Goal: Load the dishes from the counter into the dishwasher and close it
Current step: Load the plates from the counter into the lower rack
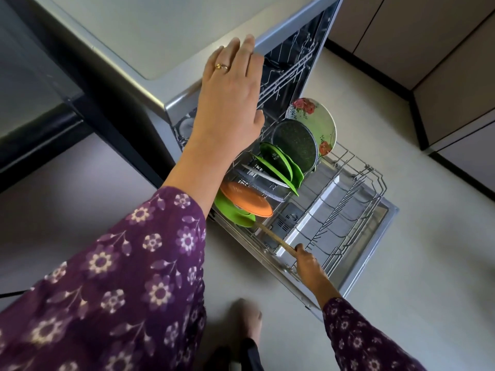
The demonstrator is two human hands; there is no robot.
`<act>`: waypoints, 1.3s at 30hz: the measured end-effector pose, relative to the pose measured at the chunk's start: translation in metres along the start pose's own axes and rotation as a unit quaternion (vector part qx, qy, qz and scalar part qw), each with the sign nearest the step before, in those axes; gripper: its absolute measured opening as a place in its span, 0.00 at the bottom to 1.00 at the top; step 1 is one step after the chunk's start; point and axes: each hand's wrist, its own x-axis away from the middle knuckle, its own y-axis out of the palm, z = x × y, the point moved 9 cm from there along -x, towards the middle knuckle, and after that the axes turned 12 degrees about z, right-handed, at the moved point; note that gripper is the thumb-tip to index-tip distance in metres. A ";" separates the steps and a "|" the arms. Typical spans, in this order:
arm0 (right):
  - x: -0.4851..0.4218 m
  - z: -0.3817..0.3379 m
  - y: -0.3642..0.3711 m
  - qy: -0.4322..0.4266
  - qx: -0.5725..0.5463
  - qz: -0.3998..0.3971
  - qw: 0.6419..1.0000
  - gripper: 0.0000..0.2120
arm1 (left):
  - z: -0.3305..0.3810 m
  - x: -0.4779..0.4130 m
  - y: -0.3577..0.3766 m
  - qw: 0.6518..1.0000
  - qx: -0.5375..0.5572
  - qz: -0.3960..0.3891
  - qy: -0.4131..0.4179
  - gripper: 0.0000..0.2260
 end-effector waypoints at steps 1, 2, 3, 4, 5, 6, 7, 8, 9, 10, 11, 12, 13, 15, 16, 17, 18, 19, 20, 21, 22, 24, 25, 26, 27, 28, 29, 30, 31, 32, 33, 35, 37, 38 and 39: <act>0.000 0.005 0.000 0.003 -0.005 0.001 1.000 0.10 | 0.000 0.000 0.000 1.000 -0.002 0.001 -0.001 0.30; 0.000 0.009 0.001 0.007 -0.008 -0.001 1.000 0.09 | 0.000 0.000 0.000 1.000 -0.005 0.003 -0.002 0.30; 0.000 0.013 0.002 0.012 -0.012 -0.002 1.000 0.09 | 0.000 0.000 -0.001 1.000 -0.008 0.005 -0.001 0.30; 0.001 0.016 0.002 0.015 -0.016 -0.002 1.000 0.08 | 0.000 0.000 -0.001 1.000 -0.010 0.008 -0.001 0.30; 0.002 0.019 0.002 0.017 -0.020 0.000 1.000 0.08 | 0.000 0.000 -0.002 1.000 -0.009 0.009 -0.001 0.30; 0.004 0.021 0.004 0.018 -0.022 0.001 1.000 0.08 | 0.000 0.000 -0.002 1.000 -0.006 0.008 -0.002 0.30; 0.006 0.023 0.006 0.020 -0.024 0.000 1.000 0.08 | 0.001 0.000 -0.002 1.000 0.000 0.006 -0.003 0.30; 0.006 0.024 0.009 0.023 -0.024 -0.002 0.999 0.08 | 0.001 0.000 -0.002 1.000 0.003 0.006 -0.004 0.30; 0.007 0.025 0.011 0.024 -0.021 -0.004 0.999 0.08 | 0.001 0.000 -0.002 1.000 0.003 0.008 -0.003 0.30; 0.005 0.025 0.014 0.025 -0.017 -0.005 1.000 0.08 | 0.001 0.000 -0.002 1.000 0.001 0.010 -0.002 0.29; 0.002 0.024 0.016 0.024 -0.014 -0.003 1.000 0.08 | 0.000 0.000 -0.001 1.000 0.000 0.012 -0.003 0.29; -0.001 0.024 0.018 0.026 -0.015 -0.001 1.000 0.08 | -0.001 0.000 -0.001 1.000 0.000 0.015 -0.005 0.29; -0.003 0.024 0.020 0.032 -0.023 0.001 0.999 0.08 | -0.001 0.000 0.000 1.000 0.000 0.017 -0.006 0.29; -0.003 0.033 0.028 0.055 -0.046 0.002 0.997 0.09 | -0.001 0.000 -0.001 1.000 -0.002 0.021 -0.004 0.29; 0.000 0.041 0.034 0.067 -0.050 0.001 0.997 0.09 | -0.001 0.001 0.000 1.000 -0.003 0.021 -0.003 0.29; 0.003 0.050 0.041 0.074 -0.049 0.000 0.996 0.10 | 0.000 0.001 0.000 1.000 -0.004 0.019 -0.002 0.29; 0.007 0.059 0.049 0.080 -0.048 -0.002 0.996 0.10 | 0.000 0.001 0.001 1.000 -0.006 0.017 -0.001 0.29; 0.010 0.067 0.056 0.083 -0.049 -0.003 0.995 0.09 | 0.001 0.001 0.001 1.000 -0.007 0.016 -0.001 0.29; 0.012 0.071 0.059 0.086 -0.055 -0.004 0.995 0.09 | 0.001 0.001 0.001 1.000 -0.010 0.017 0.000 0.29; 0.013 0.073 0.060 0.087 -0.063 -0.002 0.994 0.10 | 0.001 0.001 0.001 1.000 -0.014 0.018 0.001 0.29; 0.013 0.073 0.058 0.087 -0.068 0.002 0.994 0.13 | 0.001 0.001 0.001 1.000 -0.015 0.019 0.000 0.29; 0.012 0.061 0.047 0.049 -0.057 0.025 0.997 0.25 | 0.001 0.001 0.001 1.000 -0.013 0.018 -0.003 0.29; 0.012 0.054 0.042 0.017 -0.051 0.036 0.998 0.31 | 0.001 0.001 0.001 1.000 -0.008 0.017 -0.006 0.29; 0.014 0.045 0.038 -0.012 -0.042 0.039 0.998 0.34 | 0.001 0.001 0.000 1.000 -0.004 0.017 -0.009 0.29; 0.017 0.037 0.036 -0.039 -0.027 0.032 0.998 0.33 | 0.001 0.000 0.000 1.000 0.000 0.017 -0.011 0.29; 0.019 0.032 0.036 -0.058 -0.006 0.021 0.998 0.29 | 0.001 0.000 0.000 1.000 0.003 0.017 -0.012 0.29; 0.022 0.029 0.036 -0.065 0.017 0.017 0.998 0.24 | 0.001 0.000 0.000 1.000 0.005 0.016 -0.012 0.29; 0.024 0.031 0.034 -0.053 0.031 0.023 0.998 0.20 | 0.001 0.000 -0.001 1.000 0.007 0.015 -0.012 0.29; 0.025 0.034 0.030 -0.032 0.036 0.036 0.998 0.17 | 0.000 0.000 -0.001 1.000 0.009 0.014 -0.012 0.29; 0.028 0.039 0.028 -0.005 0.035 0.042 0.999 0.15 | 0.000 0.000 -0.002 1.000 0.012 0.013 -0.013 0.29; 0.030 0.042 0.027 0.013 0.031 0.041 0.999 0.14 | 0.000 0.000 -0.002 1.000 0.015 0.013 -0.013 0.29; 0.029 0.043 0.027 0.030 0.023 0.036 0.999 0.12 | 0.000 0.000 -0.002 1.000 0.019 0.010 -0.013 0.29; 0.022 0.047 0.025 0.059 -0.006 0.033 0.998 0.12 | 0.000 0.001 -0.002 1.000 0.020 0.008 -0.011 0.29; 0.018 0.050 0.025 0.070 -0.022 0.032 0.997 0.12 | 0.000 0.000 -0.003 1.000 0.019 0.009 -0.009 0.29; 0.014 0.053 0.026 0.077 -0.034 0.025 0.996 0.12 | 0.000 0.000 -0.003 1.000 0.017 0.010 -0.008 0.29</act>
